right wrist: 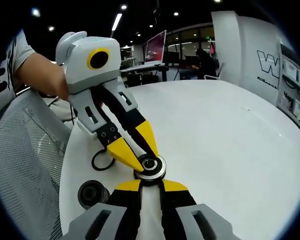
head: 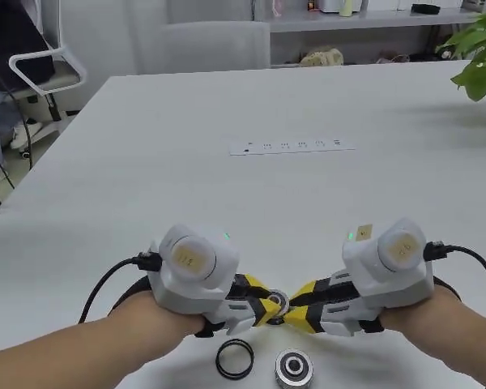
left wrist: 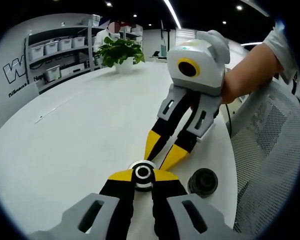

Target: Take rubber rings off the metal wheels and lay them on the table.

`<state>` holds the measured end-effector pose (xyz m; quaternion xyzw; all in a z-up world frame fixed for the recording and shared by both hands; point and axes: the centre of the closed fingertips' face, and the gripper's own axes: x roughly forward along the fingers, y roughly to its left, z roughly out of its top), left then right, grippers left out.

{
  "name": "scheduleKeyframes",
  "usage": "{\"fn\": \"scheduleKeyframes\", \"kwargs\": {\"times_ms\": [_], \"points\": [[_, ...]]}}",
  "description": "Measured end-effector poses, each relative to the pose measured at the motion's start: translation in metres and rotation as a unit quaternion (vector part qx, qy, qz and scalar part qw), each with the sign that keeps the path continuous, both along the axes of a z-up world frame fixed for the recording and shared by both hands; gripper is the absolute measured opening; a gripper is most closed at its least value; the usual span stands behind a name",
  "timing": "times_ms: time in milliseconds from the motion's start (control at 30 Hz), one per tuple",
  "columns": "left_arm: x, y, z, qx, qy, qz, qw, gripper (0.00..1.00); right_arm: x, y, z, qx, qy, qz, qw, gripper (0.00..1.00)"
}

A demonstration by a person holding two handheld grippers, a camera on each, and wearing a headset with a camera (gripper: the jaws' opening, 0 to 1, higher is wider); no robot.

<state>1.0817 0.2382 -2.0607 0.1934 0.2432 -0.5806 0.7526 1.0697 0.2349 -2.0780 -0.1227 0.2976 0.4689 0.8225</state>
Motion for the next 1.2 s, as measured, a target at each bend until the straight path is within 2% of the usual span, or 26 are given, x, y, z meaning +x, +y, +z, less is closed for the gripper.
{"fn": "scheduleKeyframes", "kwargs": {"times_ms": [467,733,1200], "points": [[0.0012,0.0005,-0.0006,0.001,-0.001,0.003,1.0,0.08,-0.0001,-0.0043,-0.0013,0.008,0.017,-0.012,0.9998,0.0],[0.0013,0.0005,-0.0006,0.002,-0.002,0.004,1.0,0.08,0.0015,-0.0072,-0.0004,0.041,0.061,-0.052,0.9959,0.0],[0.0009,0.0,-0.0003,0.003,-0.003,0.009,1.0,0.08,0.0016,-0.0082,0.0025,0.066,0.085,-0.08,0.991,0.0]]}}
